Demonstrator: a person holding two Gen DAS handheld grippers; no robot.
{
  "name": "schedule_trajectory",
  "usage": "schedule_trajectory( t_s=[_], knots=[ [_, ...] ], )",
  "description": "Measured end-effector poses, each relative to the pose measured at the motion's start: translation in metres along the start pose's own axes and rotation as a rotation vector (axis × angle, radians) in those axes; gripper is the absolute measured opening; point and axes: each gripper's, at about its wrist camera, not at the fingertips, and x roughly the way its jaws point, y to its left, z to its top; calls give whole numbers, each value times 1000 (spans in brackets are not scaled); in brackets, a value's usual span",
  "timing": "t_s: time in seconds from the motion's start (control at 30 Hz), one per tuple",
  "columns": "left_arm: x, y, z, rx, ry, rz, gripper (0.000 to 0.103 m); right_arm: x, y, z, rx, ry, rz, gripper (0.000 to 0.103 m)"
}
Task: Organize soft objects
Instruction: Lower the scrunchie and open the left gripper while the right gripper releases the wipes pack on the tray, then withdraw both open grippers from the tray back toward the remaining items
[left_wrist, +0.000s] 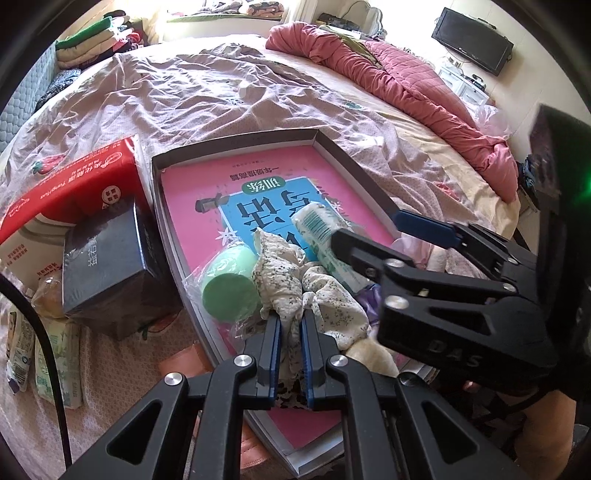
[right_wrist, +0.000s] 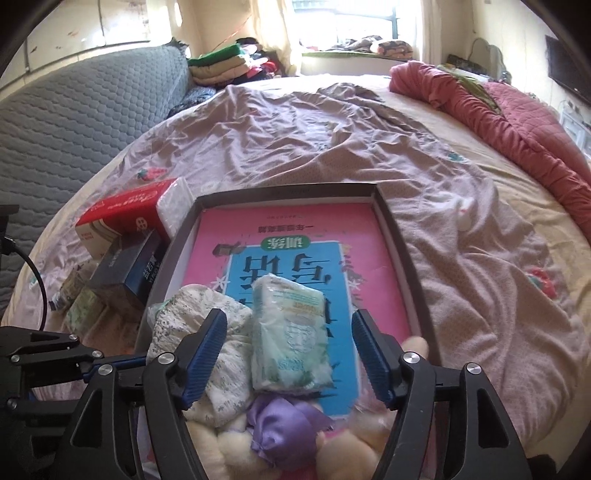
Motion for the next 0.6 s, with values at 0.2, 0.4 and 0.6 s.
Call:
schedule_trajectory(
  t_s=[0.2,0.4,0.6],
  knots=[
    [-3,-2,0,6,-8,10,15,-19,-16,-9,46,-17,-29,75],
    [-7,-6,1,19,-11,27,33,-32,-29,-14,100,-33,-37,76],
    [-17,-8,0,27,-28,45,44,-38,-25,-14,91,-40,-42,76]
  ],
)
